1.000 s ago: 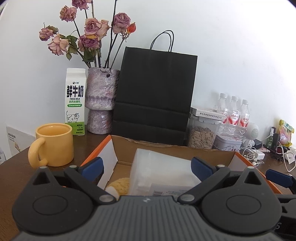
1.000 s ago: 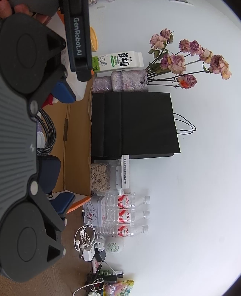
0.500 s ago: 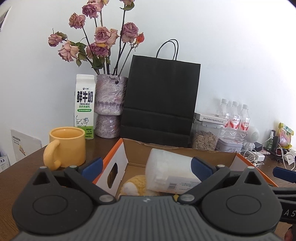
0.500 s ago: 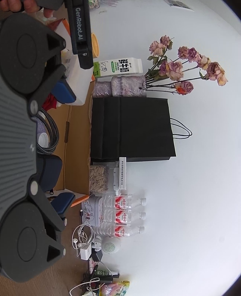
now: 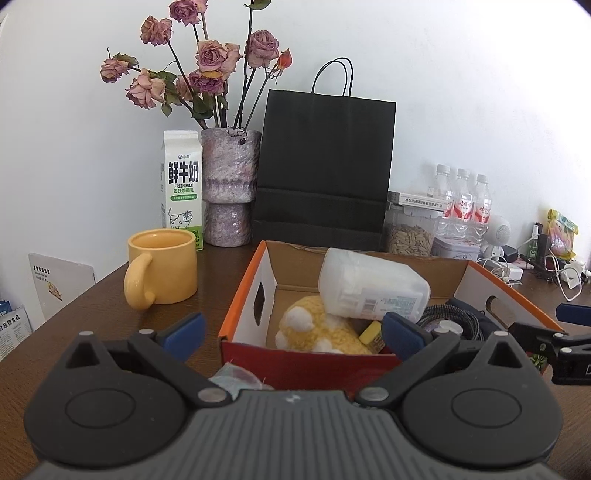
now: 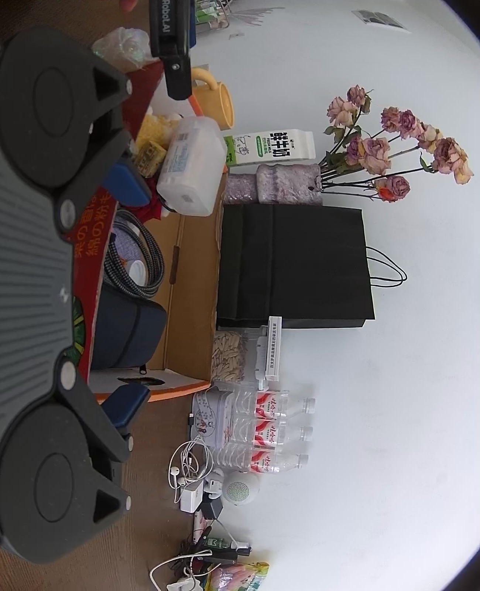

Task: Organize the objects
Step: 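Withdraw both tools, moving left over the bagged cup and right over a cap, then grasp the plastic-bagged cup with the left tool while the right tool grasps the white cap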

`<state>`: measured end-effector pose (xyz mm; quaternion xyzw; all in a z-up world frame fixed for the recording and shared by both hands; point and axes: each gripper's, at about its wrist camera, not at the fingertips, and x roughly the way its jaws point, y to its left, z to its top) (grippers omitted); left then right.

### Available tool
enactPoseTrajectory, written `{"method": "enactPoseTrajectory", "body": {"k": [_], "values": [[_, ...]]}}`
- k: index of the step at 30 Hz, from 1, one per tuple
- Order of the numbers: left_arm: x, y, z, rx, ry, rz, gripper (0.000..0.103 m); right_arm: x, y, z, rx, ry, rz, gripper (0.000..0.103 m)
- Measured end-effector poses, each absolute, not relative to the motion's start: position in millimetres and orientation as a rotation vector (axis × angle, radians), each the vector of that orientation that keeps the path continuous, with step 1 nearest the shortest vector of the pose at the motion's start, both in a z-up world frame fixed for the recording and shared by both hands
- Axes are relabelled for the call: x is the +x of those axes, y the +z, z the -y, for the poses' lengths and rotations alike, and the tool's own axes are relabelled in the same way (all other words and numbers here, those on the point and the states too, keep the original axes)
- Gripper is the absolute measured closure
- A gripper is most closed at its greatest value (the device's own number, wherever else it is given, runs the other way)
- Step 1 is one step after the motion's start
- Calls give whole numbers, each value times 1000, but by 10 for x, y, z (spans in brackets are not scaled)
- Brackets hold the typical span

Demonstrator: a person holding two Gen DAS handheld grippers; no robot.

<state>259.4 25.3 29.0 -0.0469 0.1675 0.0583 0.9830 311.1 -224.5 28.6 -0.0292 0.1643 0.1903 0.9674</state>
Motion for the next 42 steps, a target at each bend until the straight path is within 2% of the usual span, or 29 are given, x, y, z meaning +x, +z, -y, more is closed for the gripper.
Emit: {"method": "enactPoseTrajectory", "body": {"k": [14,24,34,39,42], "values": [[2454,171,-507,-106,126,-444,0,3010,280,2366,-70,434,-470,0],[2506,40,-606,-110,132,-548,0,3124,60,2238,-117,458,-626,0],[2541,7,-660,-124,149,-575,0,3188,-100,2149,-140,477,-680,19],[2568,-21,-676,-131,159,-594,0,3197,-133,2141,-139,469,-675,22],[2576,-35,-684,-139,164,-605,0,3195,-130,2173,-124,458,-660,36]]}}
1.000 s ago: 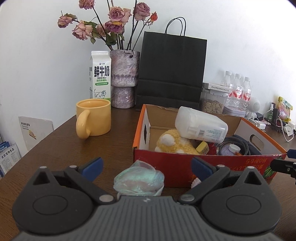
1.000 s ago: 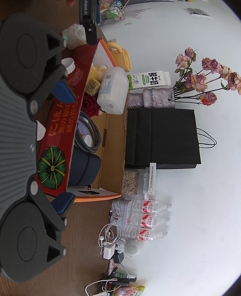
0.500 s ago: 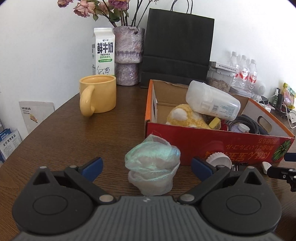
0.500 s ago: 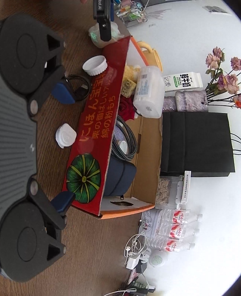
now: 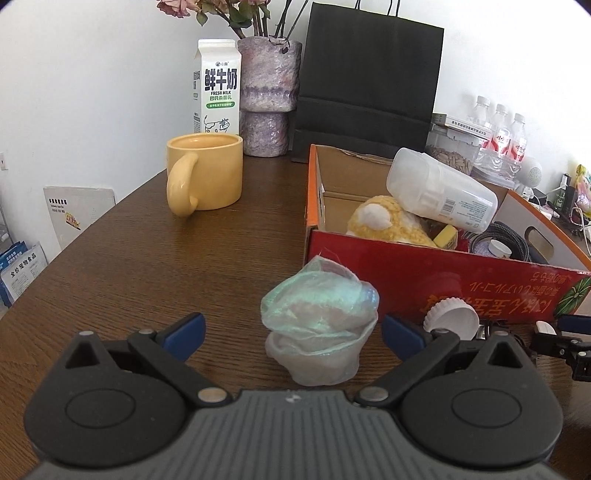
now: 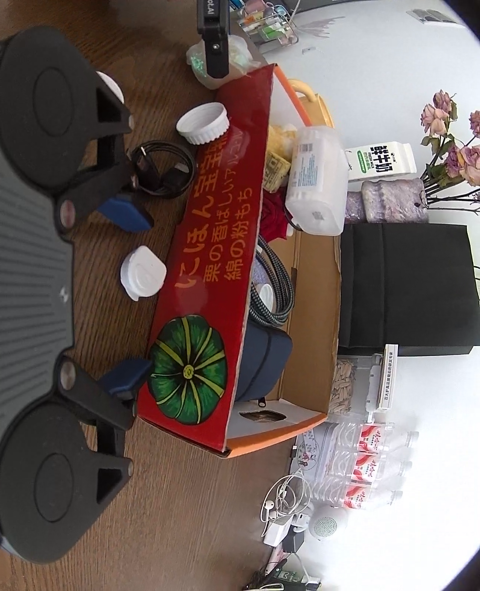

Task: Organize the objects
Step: 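Grasp the plastic-bagged cup with the left tool while the right tool grasps the white cap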

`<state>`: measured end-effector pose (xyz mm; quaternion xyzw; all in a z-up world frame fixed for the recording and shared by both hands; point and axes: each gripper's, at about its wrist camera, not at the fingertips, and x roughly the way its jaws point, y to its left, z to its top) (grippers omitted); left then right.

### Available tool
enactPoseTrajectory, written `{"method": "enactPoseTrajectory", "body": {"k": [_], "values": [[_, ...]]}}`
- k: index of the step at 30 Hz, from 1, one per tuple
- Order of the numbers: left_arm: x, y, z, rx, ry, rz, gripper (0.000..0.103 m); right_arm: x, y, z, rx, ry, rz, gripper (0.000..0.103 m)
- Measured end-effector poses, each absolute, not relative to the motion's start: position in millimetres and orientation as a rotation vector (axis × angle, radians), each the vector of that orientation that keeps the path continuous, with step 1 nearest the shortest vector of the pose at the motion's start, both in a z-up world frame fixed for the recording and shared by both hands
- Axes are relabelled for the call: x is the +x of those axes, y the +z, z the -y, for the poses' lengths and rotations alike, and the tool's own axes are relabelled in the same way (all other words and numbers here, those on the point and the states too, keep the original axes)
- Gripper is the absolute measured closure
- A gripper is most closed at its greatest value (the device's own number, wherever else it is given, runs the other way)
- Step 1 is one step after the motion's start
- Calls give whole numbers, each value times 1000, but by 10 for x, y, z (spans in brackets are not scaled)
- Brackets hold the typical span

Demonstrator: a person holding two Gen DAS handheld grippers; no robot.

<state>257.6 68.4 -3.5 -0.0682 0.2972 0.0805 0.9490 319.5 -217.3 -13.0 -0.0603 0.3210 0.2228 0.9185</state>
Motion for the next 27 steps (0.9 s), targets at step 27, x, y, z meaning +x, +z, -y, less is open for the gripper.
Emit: {"method": "enactPoseTrajectory", "body": {"k": [27], "values": [[2567,-13,-723,-165,145,-551,9,3067,-6,2192,-61,557,-588,76]]}}
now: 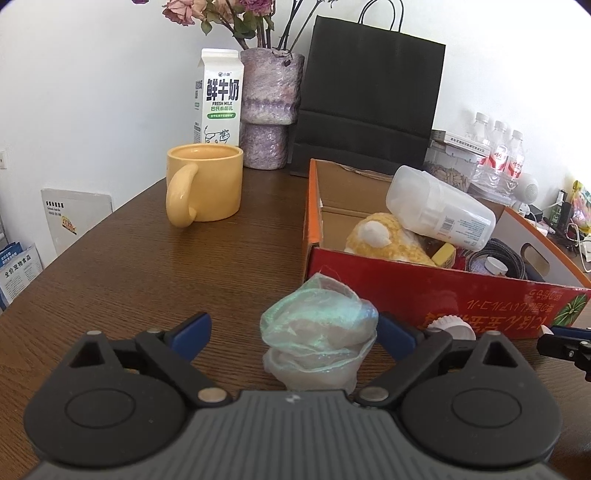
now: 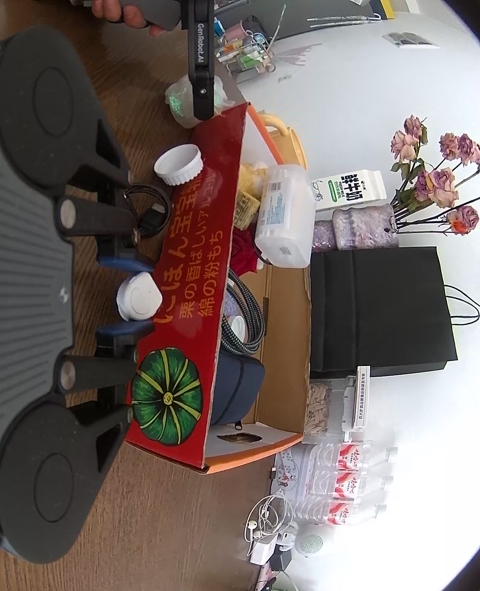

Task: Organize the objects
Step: 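Grasp the plastic-bagged cup with the left tool while the right tool grasps the white cap, then carry the bagged cup and cap into the box and open both tools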

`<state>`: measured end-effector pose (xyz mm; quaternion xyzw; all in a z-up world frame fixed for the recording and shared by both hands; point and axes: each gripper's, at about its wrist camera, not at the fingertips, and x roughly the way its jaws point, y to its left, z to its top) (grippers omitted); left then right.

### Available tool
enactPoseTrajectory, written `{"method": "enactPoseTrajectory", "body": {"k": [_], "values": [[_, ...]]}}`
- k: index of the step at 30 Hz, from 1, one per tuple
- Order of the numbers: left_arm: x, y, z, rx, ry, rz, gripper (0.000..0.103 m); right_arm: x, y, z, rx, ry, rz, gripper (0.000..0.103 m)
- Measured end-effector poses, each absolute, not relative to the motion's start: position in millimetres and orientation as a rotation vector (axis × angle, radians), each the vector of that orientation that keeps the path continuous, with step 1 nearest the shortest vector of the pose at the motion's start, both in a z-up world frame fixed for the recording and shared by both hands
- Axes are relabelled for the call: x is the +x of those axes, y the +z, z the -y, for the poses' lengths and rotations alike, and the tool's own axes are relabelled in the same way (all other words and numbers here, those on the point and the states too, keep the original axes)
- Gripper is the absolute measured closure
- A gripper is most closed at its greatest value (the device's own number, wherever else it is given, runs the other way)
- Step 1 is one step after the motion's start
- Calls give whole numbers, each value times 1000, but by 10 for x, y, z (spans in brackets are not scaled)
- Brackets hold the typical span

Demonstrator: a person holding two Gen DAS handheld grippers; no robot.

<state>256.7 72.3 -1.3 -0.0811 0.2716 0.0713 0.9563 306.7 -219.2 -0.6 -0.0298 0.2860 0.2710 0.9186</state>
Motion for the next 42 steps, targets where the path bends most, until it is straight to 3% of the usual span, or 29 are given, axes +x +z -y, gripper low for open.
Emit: {"method": "enactPoseTrajectory", "body": {"k": [3,5,7,9,29,42], "values": [[2575,-10,-708,-163,132,-548,20,3062,0,2188,-62,559,-583,76],[2573,-8,-702,-168,119,-546,42,3062,2,2187,-62,559,-581,76],[2564,-1,-694,-163,112,-541,54,3060,3,2185,-63,559,-580,76],[2542,15,-687,-162,96,-529,59,3056,9,2184,-63,559,-577,76],[2243,243,-553,-122,128,-307,61,2881,175,2188,-72,581,-483,76],[2332,500,168,-37,6,-210,61,2830,550,2170,-4,530,-337,76]]}}
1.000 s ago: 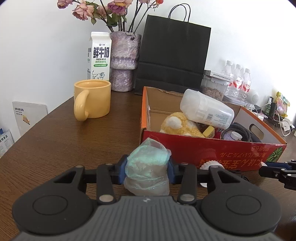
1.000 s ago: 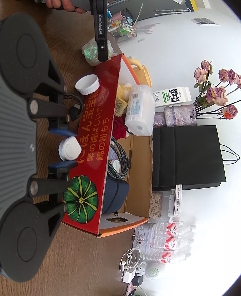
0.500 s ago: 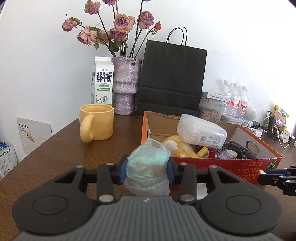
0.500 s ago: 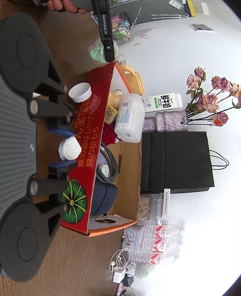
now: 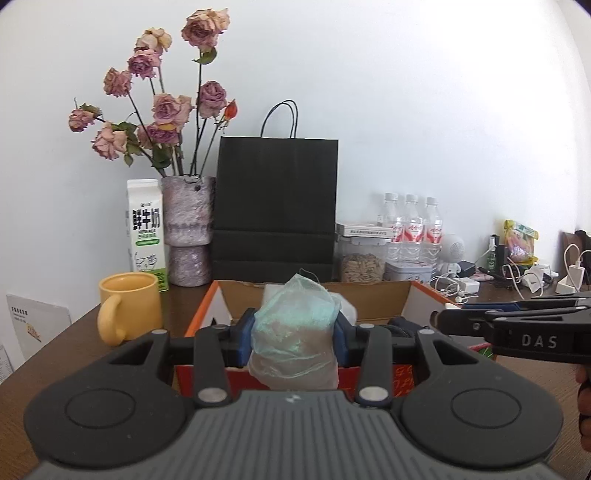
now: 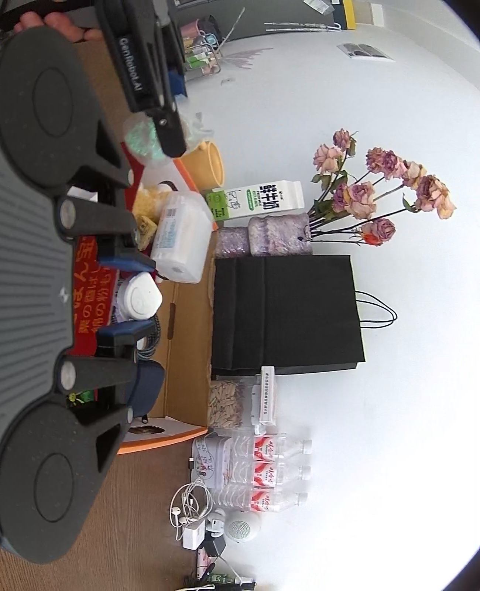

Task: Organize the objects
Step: 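Carry the bagged cup and cap into the box and open both tools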

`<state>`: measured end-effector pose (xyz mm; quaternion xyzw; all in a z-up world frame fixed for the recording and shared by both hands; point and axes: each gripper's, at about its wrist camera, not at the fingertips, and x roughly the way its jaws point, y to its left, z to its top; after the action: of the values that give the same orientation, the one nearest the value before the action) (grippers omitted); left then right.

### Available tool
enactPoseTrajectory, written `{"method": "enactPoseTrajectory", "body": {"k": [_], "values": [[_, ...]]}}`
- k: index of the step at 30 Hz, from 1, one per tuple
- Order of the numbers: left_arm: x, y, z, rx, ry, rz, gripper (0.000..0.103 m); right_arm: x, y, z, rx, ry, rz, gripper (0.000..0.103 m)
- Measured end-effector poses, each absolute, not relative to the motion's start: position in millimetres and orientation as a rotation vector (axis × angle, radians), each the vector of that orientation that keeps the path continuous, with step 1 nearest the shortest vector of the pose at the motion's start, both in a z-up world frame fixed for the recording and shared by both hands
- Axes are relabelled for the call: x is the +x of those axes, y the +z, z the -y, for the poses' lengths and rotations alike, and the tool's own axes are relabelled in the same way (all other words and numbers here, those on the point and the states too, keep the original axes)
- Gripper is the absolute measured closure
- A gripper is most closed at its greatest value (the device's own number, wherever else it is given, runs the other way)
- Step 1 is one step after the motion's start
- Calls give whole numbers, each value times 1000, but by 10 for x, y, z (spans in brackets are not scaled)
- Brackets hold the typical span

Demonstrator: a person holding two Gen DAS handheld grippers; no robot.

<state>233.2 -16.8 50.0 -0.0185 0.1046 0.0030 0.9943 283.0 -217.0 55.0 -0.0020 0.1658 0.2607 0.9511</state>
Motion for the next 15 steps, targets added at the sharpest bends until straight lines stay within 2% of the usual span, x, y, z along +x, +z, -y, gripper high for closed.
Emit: {"method": "enactPoseTrajectory", "body": {"k": [8,15], "values": [[2796,815,439,-118,23,-165,61,3069,739,2107,-35,463,-255,76],[3172,851,615,-127,77,-155,61,3478,665,2050,-32,464,-247,76]]}}
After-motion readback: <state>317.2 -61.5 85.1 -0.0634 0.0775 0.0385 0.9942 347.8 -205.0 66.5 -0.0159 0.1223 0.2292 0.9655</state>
